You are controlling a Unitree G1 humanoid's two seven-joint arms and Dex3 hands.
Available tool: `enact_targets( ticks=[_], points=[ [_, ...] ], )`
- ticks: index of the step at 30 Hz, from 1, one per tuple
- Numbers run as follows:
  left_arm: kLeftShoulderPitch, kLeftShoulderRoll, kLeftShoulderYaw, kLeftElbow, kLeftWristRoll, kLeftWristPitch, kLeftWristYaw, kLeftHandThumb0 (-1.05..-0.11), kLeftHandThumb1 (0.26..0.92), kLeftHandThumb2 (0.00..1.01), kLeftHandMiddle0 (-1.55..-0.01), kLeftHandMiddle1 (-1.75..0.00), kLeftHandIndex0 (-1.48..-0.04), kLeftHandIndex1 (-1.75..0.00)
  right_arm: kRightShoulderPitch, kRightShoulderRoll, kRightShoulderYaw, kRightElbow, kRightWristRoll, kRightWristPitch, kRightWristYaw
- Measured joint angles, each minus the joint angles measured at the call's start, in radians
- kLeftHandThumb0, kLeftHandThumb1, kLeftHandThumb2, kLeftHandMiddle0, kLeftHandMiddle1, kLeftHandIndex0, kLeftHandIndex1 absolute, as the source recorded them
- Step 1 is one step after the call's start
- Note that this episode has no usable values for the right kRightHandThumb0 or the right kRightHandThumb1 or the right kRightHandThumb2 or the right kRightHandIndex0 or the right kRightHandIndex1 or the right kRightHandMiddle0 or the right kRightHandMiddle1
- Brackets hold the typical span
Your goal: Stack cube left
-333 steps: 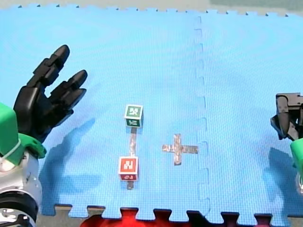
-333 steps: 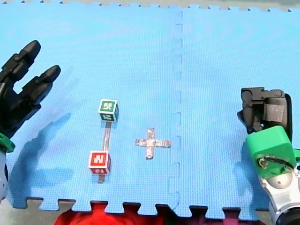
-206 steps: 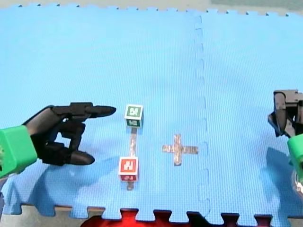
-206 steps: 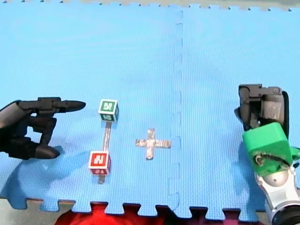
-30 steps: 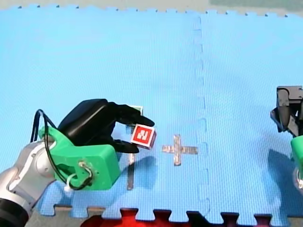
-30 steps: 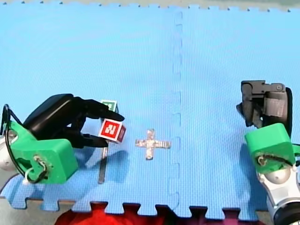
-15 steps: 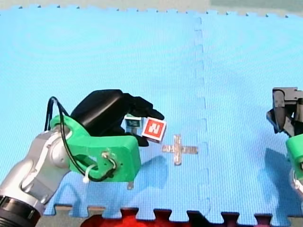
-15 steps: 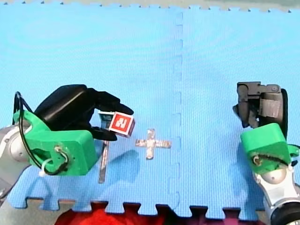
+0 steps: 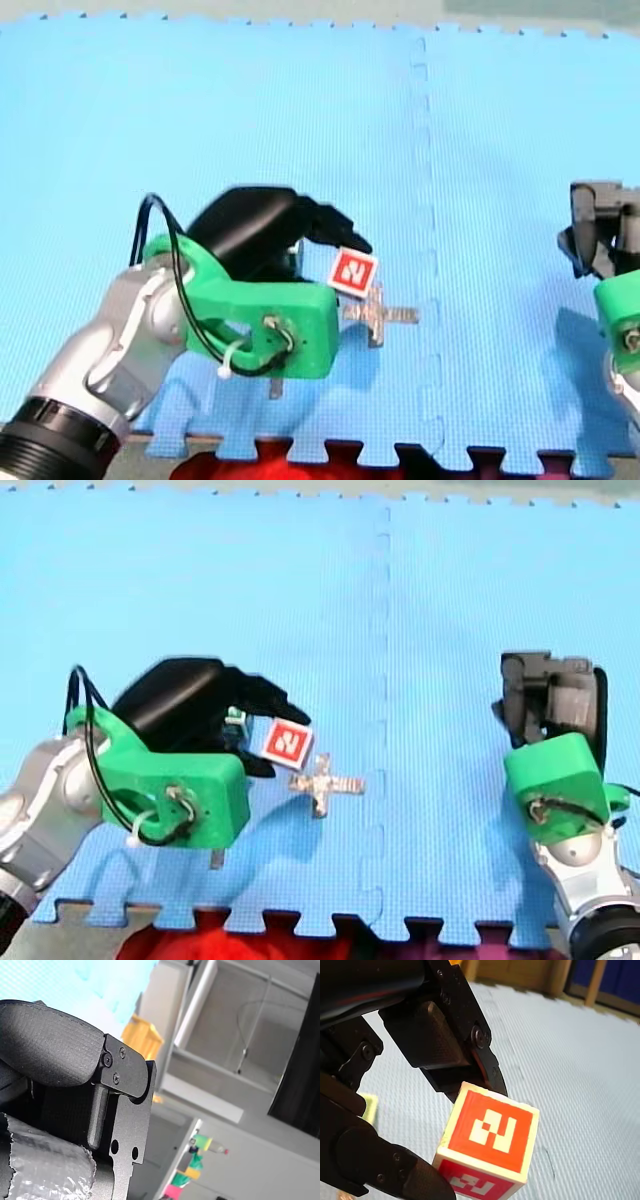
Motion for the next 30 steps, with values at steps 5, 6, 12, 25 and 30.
enact_targets(
  ticks=[5, 6, 12, 25, 30],
  points=[
    [-0.033, -0.01, -0.017, 0.102, 0.01, -0.062, 0.061, -0.449, 0.741, 0.0, -0.91, -1.75, -1.34, -0.04, -0.002, 0.0, 0.001, -0.001, 0.001, 0.0, -0.002],
    [-0.04, -0.011, -0.019, 0.12, 0.011, -0.074, 0.07, -0.449, 0.741, 0.0, -0.91, -1.75, -1.34, -0.04, -0.002, 0.0, 0.001, -0.002, 0.001, 0.0, -0.002],
    [-0.071, -0.023, -0.025, 0.204, -0.003, -0.128, 0.084, -0.449, 0.742, 0.0, -0.92, -1.75, -1.34, -0.03, -0.004, 0.001, 0.002, -0.003, 0.002, 0.0, -0.006],
    [-0.119, -0.048, -0.029, 0.343, -0.011, -0.194, 0.123, -0.444, 0.738, 0.0, -0.92, -1.75, -1.33, -0.02, -0.004, 0.008, 0.01, -0.008, -0.001, 0.0, -0.018],
    [-0.132, -0.07, -0.035, 0.406, -0.004, -0.209, 0.162, -0.442, 0.738, 0.0, -0.93, -1.75, -1.33, -0.02, -0.005, 0.01, 0.011, -0.005, -0.001, 0.002, -0.021]
  ],
)
